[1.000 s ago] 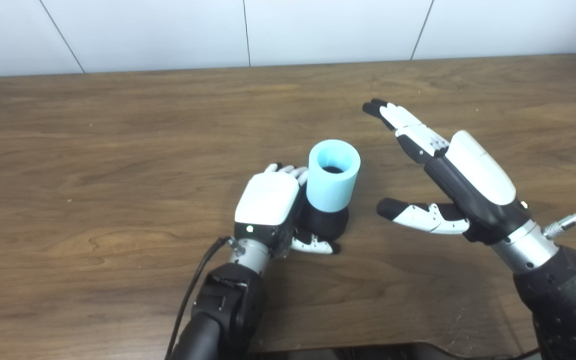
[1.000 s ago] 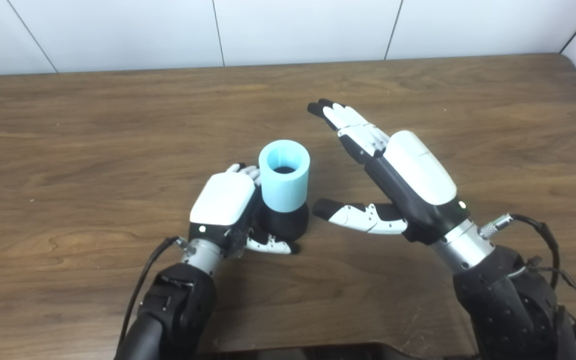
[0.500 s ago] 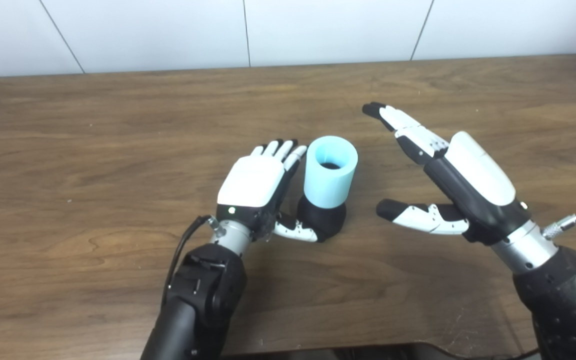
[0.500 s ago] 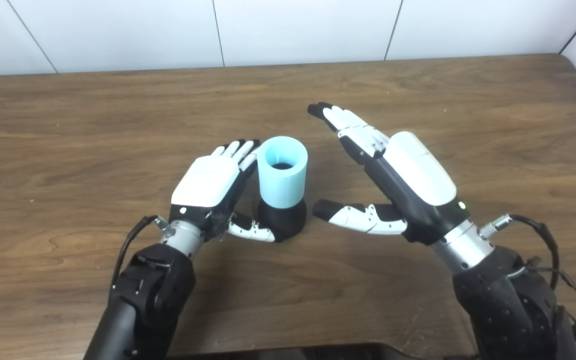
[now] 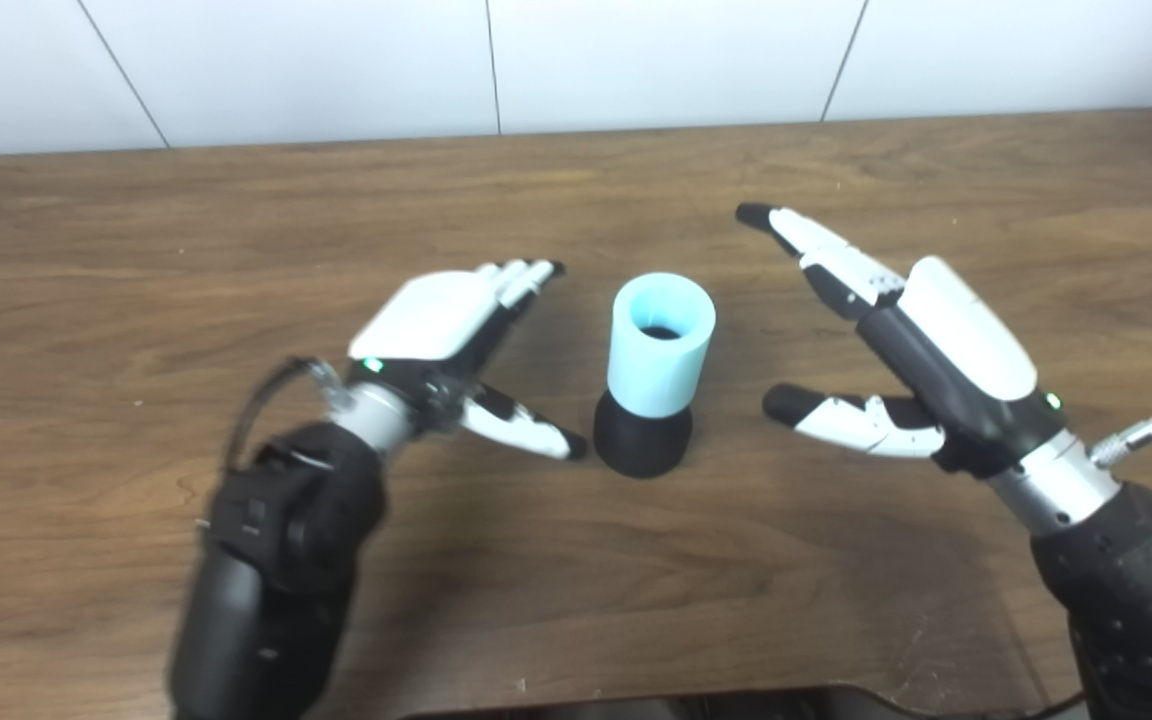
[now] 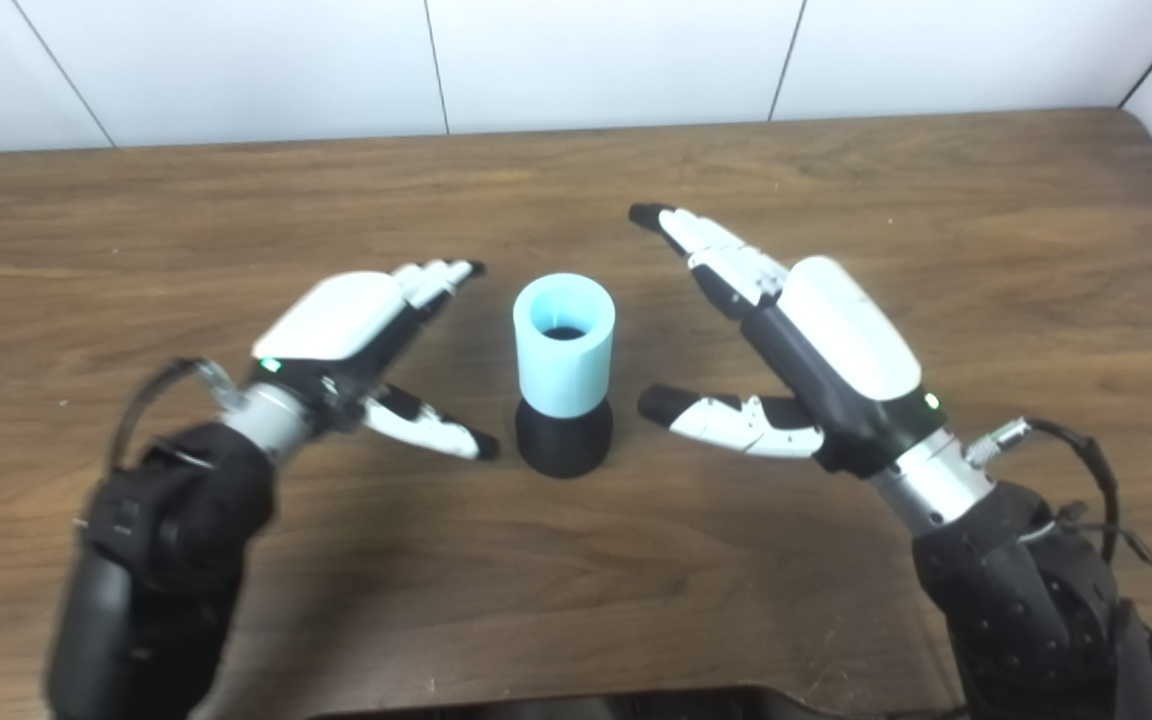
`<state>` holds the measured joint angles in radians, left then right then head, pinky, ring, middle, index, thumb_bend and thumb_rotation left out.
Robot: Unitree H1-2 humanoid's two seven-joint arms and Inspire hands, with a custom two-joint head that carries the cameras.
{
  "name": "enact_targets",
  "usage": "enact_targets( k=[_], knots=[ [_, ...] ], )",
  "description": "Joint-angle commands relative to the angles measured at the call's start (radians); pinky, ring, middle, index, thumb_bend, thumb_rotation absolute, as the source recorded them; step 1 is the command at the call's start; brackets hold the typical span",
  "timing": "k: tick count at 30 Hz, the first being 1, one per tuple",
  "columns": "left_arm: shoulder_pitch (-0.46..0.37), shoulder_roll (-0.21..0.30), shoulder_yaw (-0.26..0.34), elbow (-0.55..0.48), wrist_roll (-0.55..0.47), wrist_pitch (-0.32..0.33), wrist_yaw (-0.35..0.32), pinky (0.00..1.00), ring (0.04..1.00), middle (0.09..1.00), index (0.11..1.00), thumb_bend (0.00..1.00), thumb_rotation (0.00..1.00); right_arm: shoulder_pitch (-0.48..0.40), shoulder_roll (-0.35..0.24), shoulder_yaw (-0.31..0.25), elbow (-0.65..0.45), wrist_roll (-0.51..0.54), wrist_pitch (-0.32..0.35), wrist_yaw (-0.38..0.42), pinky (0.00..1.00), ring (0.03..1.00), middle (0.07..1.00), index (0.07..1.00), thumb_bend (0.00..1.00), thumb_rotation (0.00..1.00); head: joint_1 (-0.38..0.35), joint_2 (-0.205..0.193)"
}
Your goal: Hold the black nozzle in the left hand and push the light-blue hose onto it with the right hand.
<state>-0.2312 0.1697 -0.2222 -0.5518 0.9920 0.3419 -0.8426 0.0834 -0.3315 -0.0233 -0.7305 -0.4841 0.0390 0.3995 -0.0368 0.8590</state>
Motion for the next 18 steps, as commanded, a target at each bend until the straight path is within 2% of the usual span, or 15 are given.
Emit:
enact_targets(
  k=[1, 3, 5, 6, 8, 10, 11, 14, 16, 18],
  knots=[
    [-0.019, 0.003, 0.057, -0.055, -0.056, 0.034, 0.035, 1.0, 1.0, 1.0, 1.0, 1.0, 0.39, -0.019, 0.001, -0.02, 0.005, 0.024, -0.004, -0.04, 0.87, 0.931, 0.947, 0.946, 0.49, 1.0, -0.001, -0.002],
    [-0.013, 0.002, 0.104, -0.067, -0.085, 0.064, 0.061, 0.97, 1.0, 0.996, 0.998, 1.0, 0.38, -0.021, 0.011, -0.025, 0.023, 0.028, 0.006, -0.053, 0.87, 0.928, 0.942, 0.943, 0.51, 1.0, -0.001, -0.003],
    [-0.007, -0.003, 0.164, -0.084, -0.13, 0.103, 0.087, 0.84, 0.968, 0.971, 0.97, 1.0, 0.36, -0.026, 0.025, -0.026, 0.041, 0.028, 0.023, -0.062, 0.86, 0.927, 0.944, 0.944, 0.51, 1.0, 0.0, -0.007],
    [-0.001, -0.007, 0.191, -0.088, -0.155, 0.113, 0.108, 0.81, 0.959, 0.964, 0.963, 1.0, 0.35, -0.029, 0.034, -0.026, 0.047, 0.029, 0.037, -0.065, 0.86, 0.928, 0.945, 0.944, 0.5, 1.0, 0.002, -0.01],
    [0.017, -0.014, 0.237, -0.089, -0.203, 0.116, 0.166, 0.79, 0.929, 0.936, 0.933, 0.94, 0.31, -0.034, 0.052, -0.024, 0.057, 0.031, 0.065, -0.071, 0.87, 0.931, 0.945, 0.943, 0.52, 1.0, 0.004, -0.012],
    [0.047, -0.053, 0.316, -0.084, -0.315, 0.11, 0.258, 0.81, 0.898, 0.907, 0.892, 0.84, 0.27, -0.045, 0.072, -0.014, 0.081, 0.026, 0.081, -0.081, 0.85, 0.92, 0.946, 0.949, 0.52, 1.0, 0.007, -0.016],
    [0.064, -0.069, 0.352, -0.075, -0.367, 0.093, 0.308, 0.81, 0.889, 0.898, 0.881, 0.81, 0.3, -0.052, 0.086, -0.01, 0.103, 0.04, 0.08, -0.091, 0.83, 0.912, 0.945, 0.95, 0.52, 1.0, 0.007, -0.018],
    [0.112, -0.103, 0.425, -0.038, -0.5, 0.03, 0.425, 0.78, 0.871, 0.881, 0.862, 0.78, 0.49, -0.067, 0.136, -0.01, 0.15, 0.103, 0.112, -0.107, 0.82, 0.907, 0.944, 0.948, 0.55, 1.0, 0.007, -0.025],
    [0.145, -0.118, 0.455, -0.019, -0.588, 0.008, 0.475, 0.77, 0.865, 0.885, 0.861, 0.73, 0.59, -0.073, 0.167, -0.01, 0.172, 0.138, 0.132, -0.121, 0.8, 0.914, 0.946, 0.943, 0.57, 1.0, 0.011, -0.031],
    [0.176, -0.131, 0.478, -0.009, -0.695, 0.01, 0.494, 0.8, 0.873, 0.912, 0.883, 0.68, 0.64, -0.076, 0.2, -0.007, 0.183, 0.15, 0.159, -0.139, 0.8, 0.919, 0.947, 0.939, 0.58, 1.0, 0.017, -0.035]
  ],
)
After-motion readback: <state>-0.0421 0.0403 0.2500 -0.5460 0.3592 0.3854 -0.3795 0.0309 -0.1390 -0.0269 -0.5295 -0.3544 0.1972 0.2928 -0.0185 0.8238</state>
